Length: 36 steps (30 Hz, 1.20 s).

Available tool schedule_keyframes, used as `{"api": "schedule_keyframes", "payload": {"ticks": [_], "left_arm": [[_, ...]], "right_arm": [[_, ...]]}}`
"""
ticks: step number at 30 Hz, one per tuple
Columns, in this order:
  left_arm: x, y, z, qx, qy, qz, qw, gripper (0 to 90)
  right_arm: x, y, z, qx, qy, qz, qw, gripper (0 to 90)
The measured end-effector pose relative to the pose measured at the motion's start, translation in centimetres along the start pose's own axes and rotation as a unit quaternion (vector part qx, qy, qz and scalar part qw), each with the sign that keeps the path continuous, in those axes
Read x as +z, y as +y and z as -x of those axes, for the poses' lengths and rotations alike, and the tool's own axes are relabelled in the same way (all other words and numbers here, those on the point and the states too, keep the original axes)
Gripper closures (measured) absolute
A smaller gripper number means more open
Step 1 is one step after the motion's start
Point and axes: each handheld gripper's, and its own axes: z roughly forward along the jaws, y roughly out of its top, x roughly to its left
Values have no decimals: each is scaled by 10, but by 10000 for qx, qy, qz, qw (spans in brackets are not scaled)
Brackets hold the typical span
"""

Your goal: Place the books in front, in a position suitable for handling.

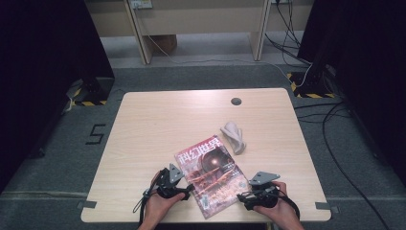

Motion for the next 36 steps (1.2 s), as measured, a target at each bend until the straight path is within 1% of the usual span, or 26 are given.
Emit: {"api": "schedule_keyframes", "payload": {"ticks": [1,2,3,4,5,6,7,9,10,11,12,13,14,17,18,19,20,21,22,24,25,26,27,30,32,36], "left_arm": [[0,0,0,0,0,0,10000,211],[2,1,-5,8,133,4,9999,223],[3,2,-7,-4,186,9,9998,228],[3,2,-7,-4,186,9,9998,228],[5,3,-13,-58,263,5,9996,228],[6,4,-15,-96,288,11,9995,228],[6,4,-15,-96,288,11,9995,228],[8,6,-19,-114,311,-9,9995,228],[11,8,-22,-105,378,2,9992,229],[11,8,-22,-105,378,2,9992,232],[12,10,-24,-65,445,-13,9990,234],[12,10,-24,-65,445,-13,9990,235],[14,11,-26,-79,501,-2,9987,239],[15,11,-27,-86,528,25,9986,245],[13,10,-28,-82,517,42,9986,250],[13,10,-28,-82,517,42,9986,247],[11,9,-28,-131,465,69,9988,247],[4,7,-24,-182,316,132,9992,230],[0,6,-21,-173,216,184,9994,230],[-6,4,-13,-51,99,190,9998,228],[-6,4,-13,-51,99,190,9998,228],[-10,1,-6,19,-17,160,9999,227],[-10,1,-6,19,-17,160,9999,227],[-15,-4,0,83,-188,108,9997,226],[-17,-6,2,82,-225,91,9997,226],[-19,-10,5,97,-288,60,9995,227]], "right_arm": [[0,0,0,0,0,0,10000,293],[3,2,-4,-47,-33,-23,10000,288],[5,3,-6,-99,-28,-39,9999,289],[5,3,-6,-99,-28,-39,9999,289],[6,5,-9,-115,26,-24,9999,289],[7,6,-10,-100,59,-11,9999,290],[7,6,-10,-100,59,-11,9999,290],[8,7,-12,-105,96,20,9999,291],[9,8,-14,-112,96,28,9999,293],[9,8,-14,-112,96,28,9999,293],[10,10,-15,-99,133,48,9999,293],[10,10,-15,-99,133,48,9999,293],[10,10,-15,-61,184,118,9997,297],[10,11,-17,-66,215,151,9996,299],[10,12,-18,-52,285,214,9994,300],[10,12,-18,-52,285,214,9994,300],[10,12,-18,-46,315,230,9992,307],[10,12,-19,-10,405,235,9989,320],[10,11,-20,25,453,201,9988,327],[12,10,-21,-1,510,181,9985,331],[12,11,-22,-39,517,177,9985,330],[13,11,-23,-32,512,177,9985,329],[13,11,-23,-32,512,177,9985,329],[13,12,-26,-98,493,195,9985,325],[13,13,-27,-108,552,236,9981,325],[16,14,-32,-154,656,226,9975,324]]}}
